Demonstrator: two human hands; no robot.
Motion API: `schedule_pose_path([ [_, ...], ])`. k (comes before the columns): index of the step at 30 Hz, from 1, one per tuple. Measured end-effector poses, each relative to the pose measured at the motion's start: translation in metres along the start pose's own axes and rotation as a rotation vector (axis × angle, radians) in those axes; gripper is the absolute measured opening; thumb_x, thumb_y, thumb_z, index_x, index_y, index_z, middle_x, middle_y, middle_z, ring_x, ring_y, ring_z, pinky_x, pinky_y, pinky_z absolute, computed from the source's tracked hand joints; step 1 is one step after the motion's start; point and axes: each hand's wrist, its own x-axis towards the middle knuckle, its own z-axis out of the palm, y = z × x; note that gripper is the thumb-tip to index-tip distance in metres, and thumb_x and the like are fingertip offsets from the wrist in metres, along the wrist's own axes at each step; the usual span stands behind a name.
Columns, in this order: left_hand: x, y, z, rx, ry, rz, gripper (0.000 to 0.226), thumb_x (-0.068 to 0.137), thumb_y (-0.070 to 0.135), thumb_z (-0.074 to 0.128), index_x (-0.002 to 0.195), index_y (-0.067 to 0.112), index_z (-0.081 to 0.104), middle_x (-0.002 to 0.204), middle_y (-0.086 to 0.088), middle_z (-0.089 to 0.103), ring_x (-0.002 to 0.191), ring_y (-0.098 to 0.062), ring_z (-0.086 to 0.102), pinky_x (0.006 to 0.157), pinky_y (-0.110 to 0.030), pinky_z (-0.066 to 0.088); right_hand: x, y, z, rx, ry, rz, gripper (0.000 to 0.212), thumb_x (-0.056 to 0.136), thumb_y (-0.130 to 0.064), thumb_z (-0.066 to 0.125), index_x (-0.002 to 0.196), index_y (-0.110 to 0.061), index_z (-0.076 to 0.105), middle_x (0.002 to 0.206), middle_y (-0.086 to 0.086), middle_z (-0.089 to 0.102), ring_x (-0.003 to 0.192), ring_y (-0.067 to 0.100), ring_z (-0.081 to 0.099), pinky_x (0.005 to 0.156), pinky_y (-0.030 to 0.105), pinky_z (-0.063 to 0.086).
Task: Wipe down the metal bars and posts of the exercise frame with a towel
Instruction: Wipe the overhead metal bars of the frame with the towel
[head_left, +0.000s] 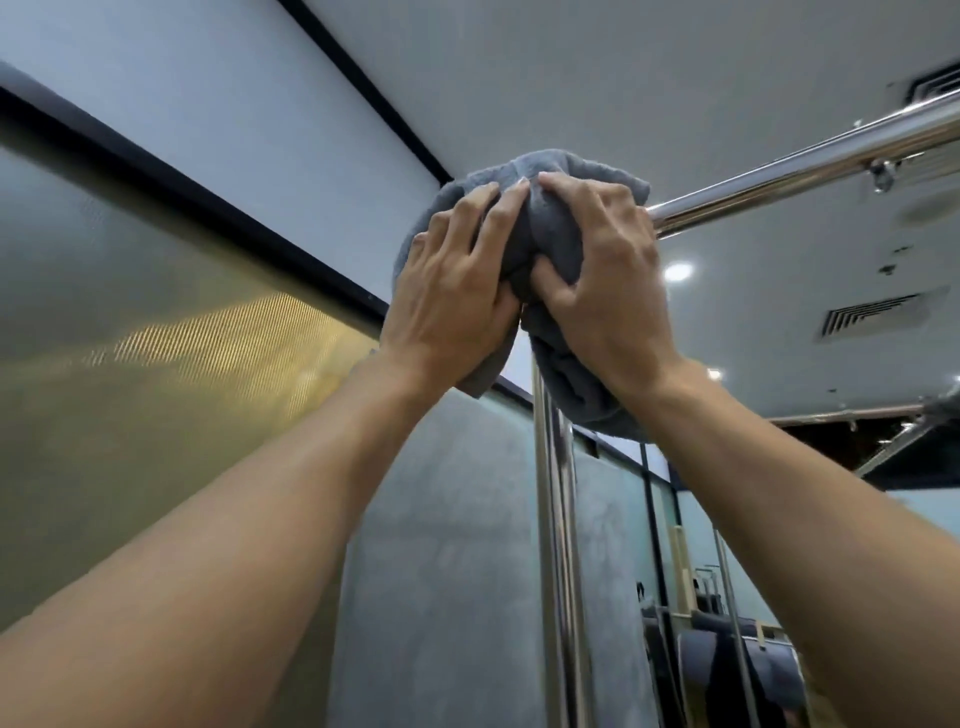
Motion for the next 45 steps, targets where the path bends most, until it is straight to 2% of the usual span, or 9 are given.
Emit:
schedule_pose_path([
  [7,-0.056,-0.097,-0.018,0.030,0.006,-0.051,0.068,0.081,0.015,0.053,0.147,0.010,0.037,0.145,-0.011,0.044,0.130,-0.030,0.044,0.111,-0.042,0.035,-0.021,-0.049,0.107,0.008,0.041,-0.061,0.052,0.081,-0.026,0.053,0.133,-0.019,0.056,0.131,0.006,0.055,0.116,0.029,0.052,0.095,0.050,0.044],
  [12,-0.085,-0.143,-0.001,0.058,-0.025,-0.076,0.067,0.085,0.015,0.055,0.148,0.010,0.035,0.146,-0.012,0.043,0.131,-0.031,0.042,0.111,-0.043,0.032,-0.039,-0.052,0.167,-0.031,0.034,-0.042,0.050,0.083,-0.023,0.056,0.133,-0.020,0.056,0.132,0.005,0.054,0.117,0.029,0.052,0.097,0.050,0.044],
  [20,-0.128,-0.200,0.065,0.070,-0.097,-0.051,0.067,0.087,0.021,0.048,0.150,0.007,0.031,0.148,-0.015,0.041,0.133,-0.034,0.039,0.110,-0.046,0.035,-0.072,-0.006,0.256,-0.077,0.078,-0.087,0.048,0.082,-0.025,0.055,0.130,-0.021,0.058,0.131,0.004,0.056,0.115,0.028,0.053,0.092,0.048,0.046],
  [22,-0.132,-0.213,0.088,0.063,-0.106,-0.036,0.066,0.087,0.023,0.042,0.150,0.006,0.031,0.148,-0.015,0.040,0.132,-0.034,0.040,0.111,-0.046,0.034,-0.079,0.011,0.278,-0.065,0.110,-0.091,0.048,0.082,-0.026,0.055,0.129,-0.021,0.059,0.130,0.004,0.057,0.115,0.028,0.054,0.092,0.048,0.047],
  [26,-0.129,-0.245,0.137,0.029,-0.035,-0.075,0.069,0.084,0.029,0.026,0.149,0.008,0.033,0.147,-0.013,0.042,0.129,-0.033,0.042,0.111,-0.043,0.032,-0.077,0.047,0.323,-0.054,0.107,-0.159,0.049,0.082,-0.029,0.053,0.129,-0.020,0.060,0.130,0.005,0.057,0.114,0.028,0.054,0.092,0.048,0.046],
  [29,-0.136,-0.260,0.177,-0.008,-0.002,-0.083,0.064,0.087,0.023,0.032,0.150,0.008,0.032,0.148,-0.013,0.040,0.129,-0.034,0.042,0.110,-0.045,0.033,-0.074,0.077,0.347,-0.105,0.115,-0.195,0.049,0.080,-0.028,0.056,0.127,-0.020,0.061,0.128,0.004,0.058,0.112,0.029,0.055,0.091,0.048,0.047],
  [36,-0.165,-0.283,0.277,-0.198,0.116,-0.133,0.065,0.086,0.010,0.040,0.151,0.007,0.028,0.149,-0.015,0.039,0.128,-0.037,0.042,0.108,-0.050,0.037,-0.086,0.129,0.375,-0.294,-0.019,-0.328,0.048,0.078,-0.025,0.058,0.125,-0.017,0.063,0.125,0.007,0.060,0.109,0.033,0.057,0.087,0.051,0.049],
  [40,-0.169,-0.265,0.334,-0.392,0.172,-0.136,0.062,0.090,0.016,0.032,0.151,0.008,0.028,0.149,-0.014,0.040,0.130,-0.036,0.043,0.107,-0.053,0.038,-0.094,0.159,0.361,-0.505,-0.091,-0.391,0.049,0.079,-0.027,0.057,0.127,-0.018,0.061,0.126,0.007,0.059,0.111,0.031,0.055,0.089,0.050,0.048],
  [45,-0.161,-0.228,0.398,-0.628,0.290,-0.185,0.058,0.096,0.014,0.044,0.151,0.011,0.028,0.149,-0.012,0.039,0.128,-0.035,0.043,0.105,-0.053,0.040,-0.096,0.186,0.333,-0.746,-0.203,-0.417,0.050,0.079,-0.027,0.057,0.128,-0.019,0.060,0.128,0.006,0.058,0.113,0.029,0.054,0.091,0.048,0.047],
])
